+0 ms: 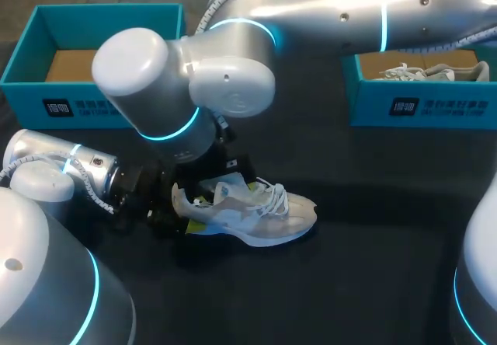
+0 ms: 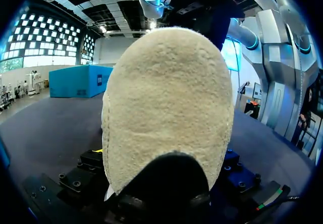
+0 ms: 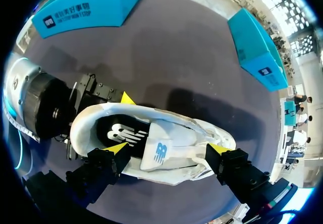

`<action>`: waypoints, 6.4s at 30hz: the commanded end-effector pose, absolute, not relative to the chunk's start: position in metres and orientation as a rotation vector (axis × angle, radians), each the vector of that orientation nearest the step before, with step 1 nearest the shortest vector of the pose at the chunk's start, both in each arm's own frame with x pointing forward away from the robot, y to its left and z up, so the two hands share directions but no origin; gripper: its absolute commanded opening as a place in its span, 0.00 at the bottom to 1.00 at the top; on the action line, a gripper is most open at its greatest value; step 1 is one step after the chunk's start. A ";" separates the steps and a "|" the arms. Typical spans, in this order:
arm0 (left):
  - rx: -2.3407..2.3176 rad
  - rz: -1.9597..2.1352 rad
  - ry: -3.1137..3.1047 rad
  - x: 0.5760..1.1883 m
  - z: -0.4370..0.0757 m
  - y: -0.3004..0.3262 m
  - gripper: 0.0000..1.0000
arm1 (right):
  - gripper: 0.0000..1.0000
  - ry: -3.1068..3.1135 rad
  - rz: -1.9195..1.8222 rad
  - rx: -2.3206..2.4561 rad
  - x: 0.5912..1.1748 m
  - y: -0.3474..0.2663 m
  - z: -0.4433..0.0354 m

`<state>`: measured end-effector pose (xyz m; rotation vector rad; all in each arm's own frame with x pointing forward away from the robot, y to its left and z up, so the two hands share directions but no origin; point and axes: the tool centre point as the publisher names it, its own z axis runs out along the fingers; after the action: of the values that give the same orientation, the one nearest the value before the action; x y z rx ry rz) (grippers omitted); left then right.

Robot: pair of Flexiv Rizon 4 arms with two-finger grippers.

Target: Take the shoe out of the shoebox, open the shoe tongue, remove and reinsert the insole, then place the shoe into the shoebox

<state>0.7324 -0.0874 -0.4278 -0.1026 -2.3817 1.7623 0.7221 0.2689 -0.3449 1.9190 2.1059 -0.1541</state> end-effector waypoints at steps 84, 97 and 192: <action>-0.101 1.760 -2.385 0.732 -0.427 -0.088 0.00 | 1.00 0.293 0.207 2.882 0.723 0.262 -0.358; -0.101 1.760 -2.385 0.732 -0.427 -0.088 0.00 | 1.00 0.231 0.222 2.878 0.719 0.255 -0.359; -0.101 1.760 -2.385 0.732 -0.427 -0.088 0.00 | 0.00 0.233 0.412 3.448 0.709 0.153 -0.313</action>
<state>0.7325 -0.0876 -0.4275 -0.1026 -2.3815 1.7624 0.7183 0.1634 -0.3134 2.7966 1.7794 0.2978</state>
